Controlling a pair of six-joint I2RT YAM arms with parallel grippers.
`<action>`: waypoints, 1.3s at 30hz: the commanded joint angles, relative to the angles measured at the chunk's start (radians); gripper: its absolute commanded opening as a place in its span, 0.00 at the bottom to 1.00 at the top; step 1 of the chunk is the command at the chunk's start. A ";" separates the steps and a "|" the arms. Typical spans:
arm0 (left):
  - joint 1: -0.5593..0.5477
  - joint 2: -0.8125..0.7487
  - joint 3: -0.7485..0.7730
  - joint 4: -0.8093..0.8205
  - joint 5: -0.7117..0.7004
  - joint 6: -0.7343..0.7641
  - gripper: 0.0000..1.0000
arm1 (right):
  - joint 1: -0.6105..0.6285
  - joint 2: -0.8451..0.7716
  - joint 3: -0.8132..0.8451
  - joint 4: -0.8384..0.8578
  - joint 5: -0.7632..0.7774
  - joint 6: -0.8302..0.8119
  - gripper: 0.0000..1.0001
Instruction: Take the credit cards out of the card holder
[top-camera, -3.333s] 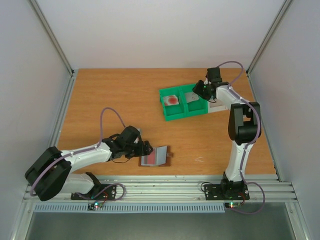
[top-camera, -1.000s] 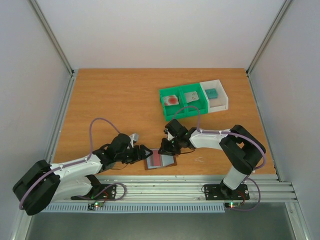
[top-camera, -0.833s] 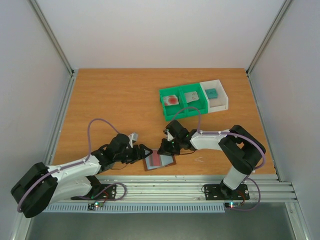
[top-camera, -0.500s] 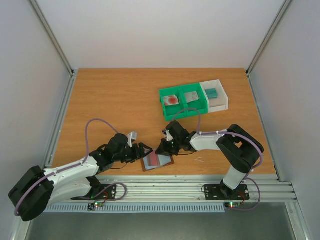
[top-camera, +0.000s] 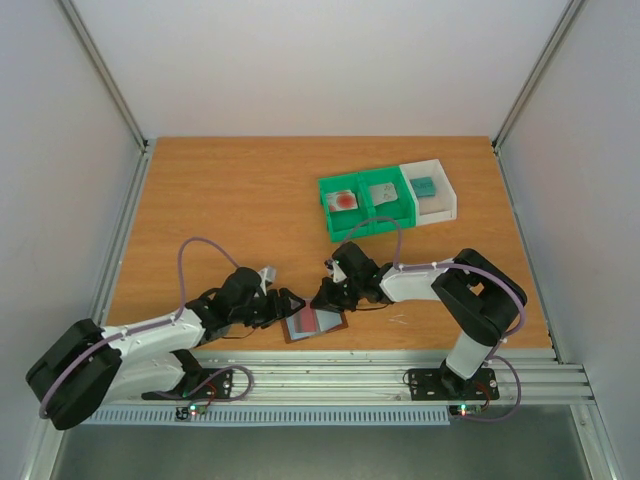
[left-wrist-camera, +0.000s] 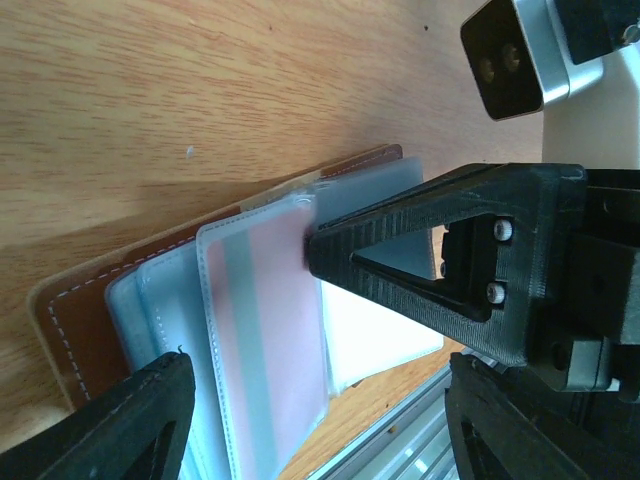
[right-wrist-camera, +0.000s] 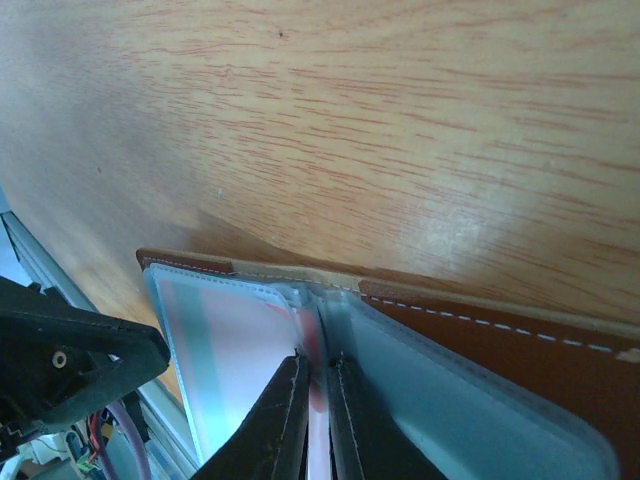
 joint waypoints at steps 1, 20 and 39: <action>-0.003 0.017 0.011 0.082 -0.002 0.018 0.69 | 0.010 0.028 -0.039 -0.045 0.042 0.014 0.08; -0.002 0.079 0.005 0.101 0.009 -0.013 0.69 | 0.010 0.013 -0.048 -0.045 0.044 0.015 0.07; -0.002 0.131 0.012 0.172 0.040 -0.034 0.36 | 0.010 -0.019 -0.048 -0.031 0.024 0.026 0.07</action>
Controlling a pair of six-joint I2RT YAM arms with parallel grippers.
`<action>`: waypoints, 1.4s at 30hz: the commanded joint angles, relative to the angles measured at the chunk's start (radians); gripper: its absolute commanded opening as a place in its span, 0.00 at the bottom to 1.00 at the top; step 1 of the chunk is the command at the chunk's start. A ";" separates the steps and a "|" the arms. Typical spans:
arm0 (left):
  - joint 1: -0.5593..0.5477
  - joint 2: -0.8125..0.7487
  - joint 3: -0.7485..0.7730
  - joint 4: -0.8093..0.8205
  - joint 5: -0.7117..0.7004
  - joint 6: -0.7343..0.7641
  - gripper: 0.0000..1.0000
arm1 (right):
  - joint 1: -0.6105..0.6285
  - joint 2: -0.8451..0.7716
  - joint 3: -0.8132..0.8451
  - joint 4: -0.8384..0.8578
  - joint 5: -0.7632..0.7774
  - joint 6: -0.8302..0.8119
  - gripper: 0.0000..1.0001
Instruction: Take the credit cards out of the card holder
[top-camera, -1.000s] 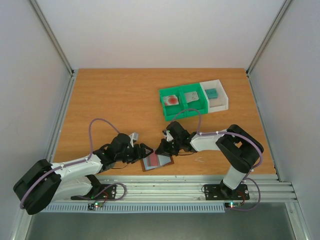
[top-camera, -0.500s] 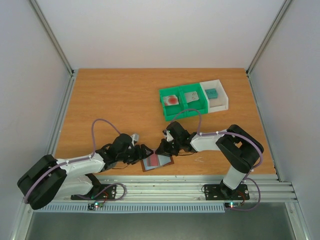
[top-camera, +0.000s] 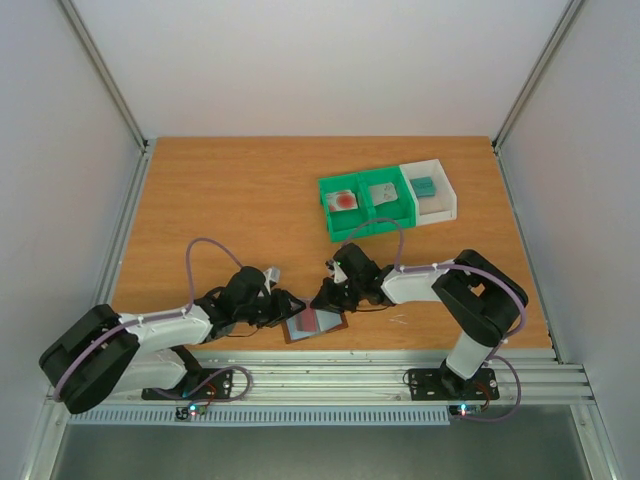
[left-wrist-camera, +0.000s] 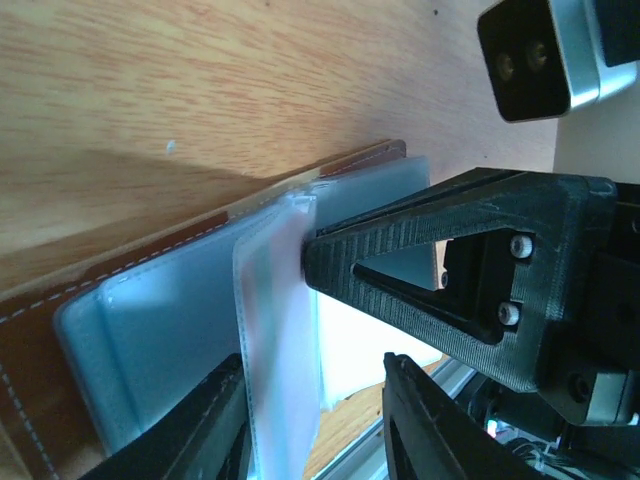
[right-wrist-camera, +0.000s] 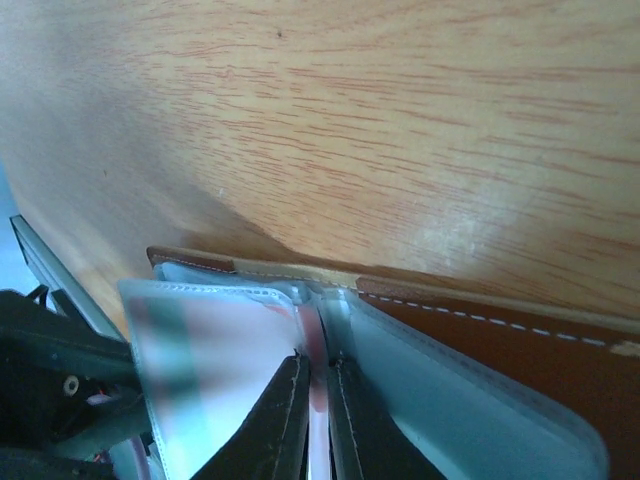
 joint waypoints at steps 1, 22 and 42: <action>-0.003 0.017 0.010 0.058 -0.005 0.011 0.30 | 0.010 -0.029 -0.016 -0.116 0.031 0.006 0.08; -0.001 -0.019 0.123 -0.256 -0.061 0.139 0.00 | 0.009 -0.230 0.100 -0.571 0.204 -0.211 0.26; -0.017 0.130 0.128 0.092 0.177 0.048 0.20 | 0.012 -0.175 0.003 -0.373 0.182 -0.143 0.20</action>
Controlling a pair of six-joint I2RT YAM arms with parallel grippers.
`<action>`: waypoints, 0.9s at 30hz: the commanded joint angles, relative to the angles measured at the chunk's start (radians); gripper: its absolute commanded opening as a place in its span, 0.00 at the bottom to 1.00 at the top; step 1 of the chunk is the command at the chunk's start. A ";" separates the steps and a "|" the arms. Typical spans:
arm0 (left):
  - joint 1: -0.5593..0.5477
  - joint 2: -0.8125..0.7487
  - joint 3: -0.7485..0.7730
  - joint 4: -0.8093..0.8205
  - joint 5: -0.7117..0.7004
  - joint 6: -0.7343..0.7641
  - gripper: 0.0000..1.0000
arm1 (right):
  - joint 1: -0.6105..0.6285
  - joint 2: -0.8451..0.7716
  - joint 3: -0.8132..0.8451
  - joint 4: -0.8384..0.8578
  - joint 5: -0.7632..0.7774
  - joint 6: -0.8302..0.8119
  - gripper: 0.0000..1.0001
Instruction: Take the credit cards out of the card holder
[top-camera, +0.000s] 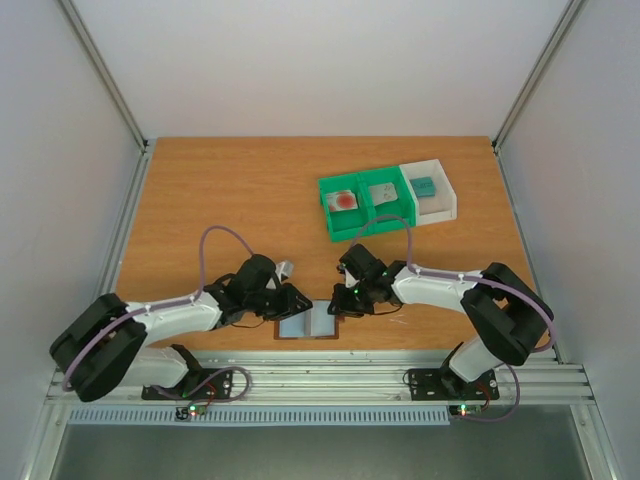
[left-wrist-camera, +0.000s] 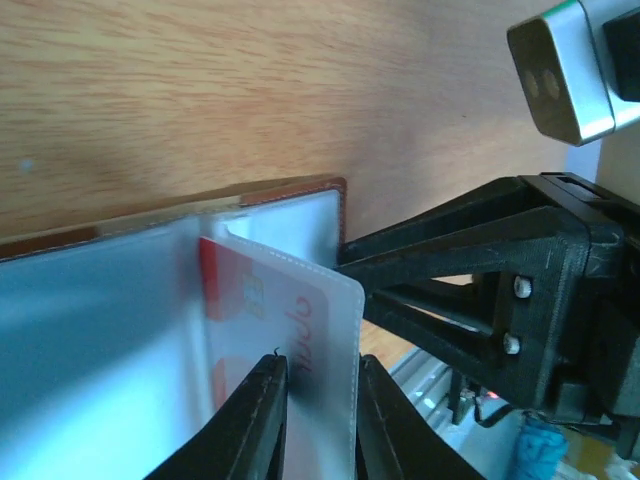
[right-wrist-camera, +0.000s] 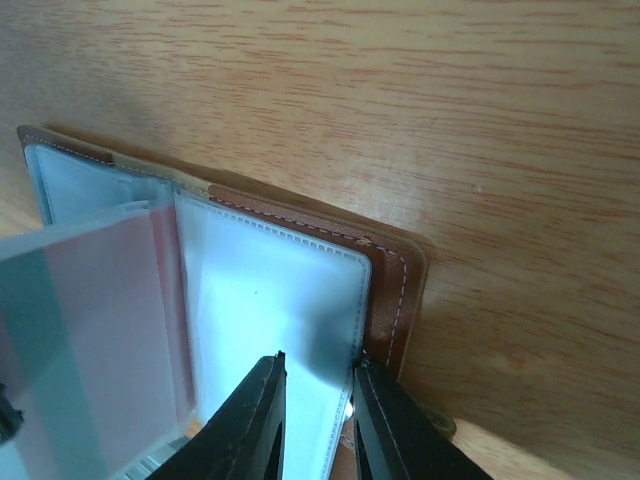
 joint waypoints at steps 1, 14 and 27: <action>-0.025 0.074 -0.015 0.252 0.105 -0.074 0.20 | 0.011 -0.029 -0.030 0.011 0.051 0.005 0.20; -0.045 0.085 -0.003 0.212 0.055 -0.059 0.25 | 0.011 -0.150 -0.008 -0.113 0.165 -0.016 0.22; -0.063 0.103 0.032 0.249 0.079 -0.080 0.36 | 0.011 -0.245 0.020 -0.192 0.196 -0.024 0.25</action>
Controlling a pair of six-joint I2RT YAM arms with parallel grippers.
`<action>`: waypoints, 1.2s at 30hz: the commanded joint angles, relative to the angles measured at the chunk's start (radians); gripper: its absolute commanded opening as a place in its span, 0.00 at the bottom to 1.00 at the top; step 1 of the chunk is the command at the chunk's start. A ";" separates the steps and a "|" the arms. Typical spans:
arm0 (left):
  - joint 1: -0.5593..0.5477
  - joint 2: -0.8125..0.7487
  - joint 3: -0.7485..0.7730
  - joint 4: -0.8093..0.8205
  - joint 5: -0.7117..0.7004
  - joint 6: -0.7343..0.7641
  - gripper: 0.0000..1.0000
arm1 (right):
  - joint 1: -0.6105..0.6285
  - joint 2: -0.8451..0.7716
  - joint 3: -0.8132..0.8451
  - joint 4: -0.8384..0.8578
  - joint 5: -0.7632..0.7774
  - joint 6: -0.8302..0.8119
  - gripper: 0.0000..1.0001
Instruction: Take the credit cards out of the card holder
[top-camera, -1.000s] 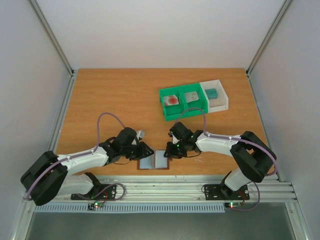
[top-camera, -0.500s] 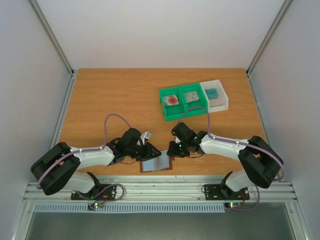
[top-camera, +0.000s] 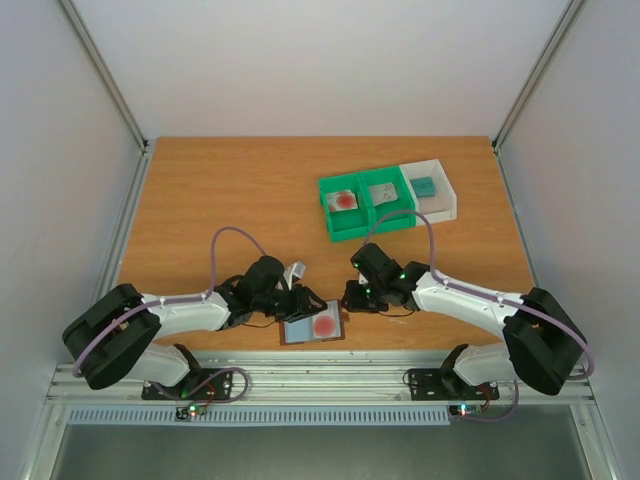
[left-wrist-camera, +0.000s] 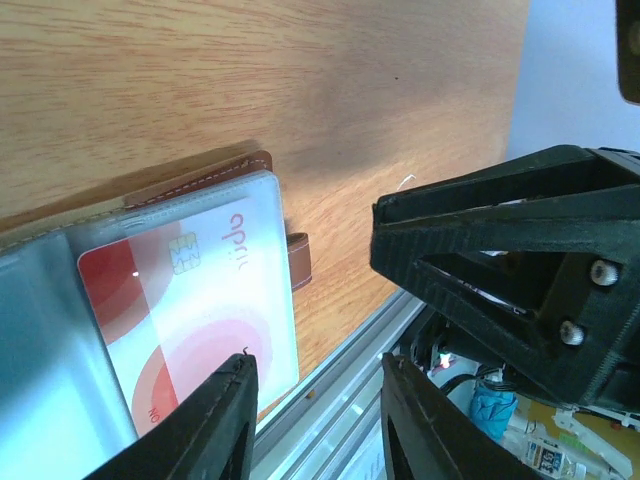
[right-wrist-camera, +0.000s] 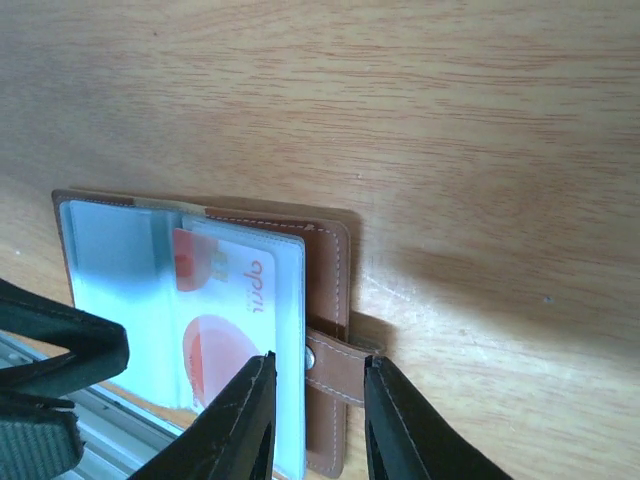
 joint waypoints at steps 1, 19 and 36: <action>-0.007 0.007 0.024 0.065 0.005 0.001 0.37 | 0.006 -0.051 0.035 -0.048 0.033 -0.016 0.26; 0.005 -0.055 -0.037 -0.073 -0.125 0.041 0.36 | 0.011 0.002 0.025 0.095 -0.150 0.043 0.19; 0.006 -0.008 -0.053 -0.041 -0.136 0.010 0.36 | 0.020 0.185 -0.028 0.183 -0.172 0.070 0.14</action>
